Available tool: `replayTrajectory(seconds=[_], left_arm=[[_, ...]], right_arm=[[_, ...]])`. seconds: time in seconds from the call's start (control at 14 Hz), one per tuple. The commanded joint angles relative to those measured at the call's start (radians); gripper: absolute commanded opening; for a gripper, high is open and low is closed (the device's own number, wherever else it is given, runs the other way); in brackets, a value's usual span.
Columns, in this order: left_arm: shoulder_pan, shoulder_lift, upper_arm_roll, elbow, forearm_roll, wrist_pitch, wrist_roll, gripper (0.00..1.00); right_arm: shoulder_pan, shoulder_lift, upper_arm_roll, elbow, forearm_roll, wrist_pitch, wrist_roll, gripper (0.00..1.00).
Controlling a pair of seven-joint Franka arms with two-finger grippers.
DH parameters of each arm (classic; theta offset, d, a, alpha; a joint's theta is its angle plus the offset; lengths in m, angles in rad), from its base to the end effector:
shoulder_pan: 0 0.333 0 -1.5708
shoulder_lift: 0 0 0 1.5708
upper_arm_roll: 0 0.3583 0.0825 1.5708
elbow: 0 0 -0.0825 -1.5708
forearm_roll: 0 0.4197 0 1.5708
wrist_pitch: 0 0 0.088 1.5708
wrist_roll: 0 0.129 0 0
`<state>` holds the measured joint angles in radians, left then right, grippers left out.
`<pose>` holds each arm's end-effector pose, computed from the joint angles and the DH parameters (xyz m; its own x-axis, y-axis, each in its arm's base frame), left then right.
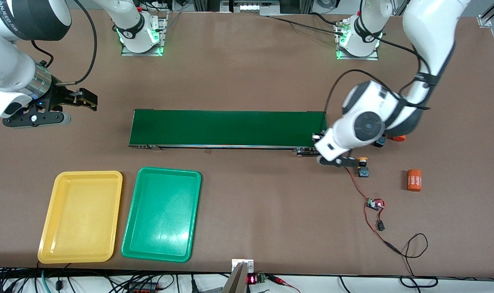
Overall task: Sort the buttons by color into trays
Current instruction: 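Place the yellow-capped button onto the conveyor belt with the left gripper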
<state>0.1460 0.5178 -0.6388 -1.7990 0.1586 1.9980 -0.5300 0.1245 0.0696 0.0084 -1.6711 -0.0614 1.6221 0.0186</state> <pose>0.6037 -0.2757 0.2868 0.9650 -0.0188 -0.2615 -0.0070 -0.9989 0.0460 0.6027 0.0727 0.5568 0.9863 0.1163 -0.1173 0.1242 -0.9903 0.0621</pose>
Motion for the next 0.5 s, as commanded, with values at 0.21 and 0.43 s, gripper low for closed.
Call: replayTrajectory(seconds=[0.21,0.43], left_arm=[[0.018,-0.03,-0.053,-0.218,0.021,0.289,-0.123,0.1],[0.024,-0.038,-0.055,-0.212,0.022,0.288,-0.125,0.91]], right_arm=[[0.003,-0.007,0.001,-0.007,-0.015,-0.013,0.011,1.0],[0.004,-0.007,0.001,-0.007,-0.015,-0.013,0.012,1.0]])
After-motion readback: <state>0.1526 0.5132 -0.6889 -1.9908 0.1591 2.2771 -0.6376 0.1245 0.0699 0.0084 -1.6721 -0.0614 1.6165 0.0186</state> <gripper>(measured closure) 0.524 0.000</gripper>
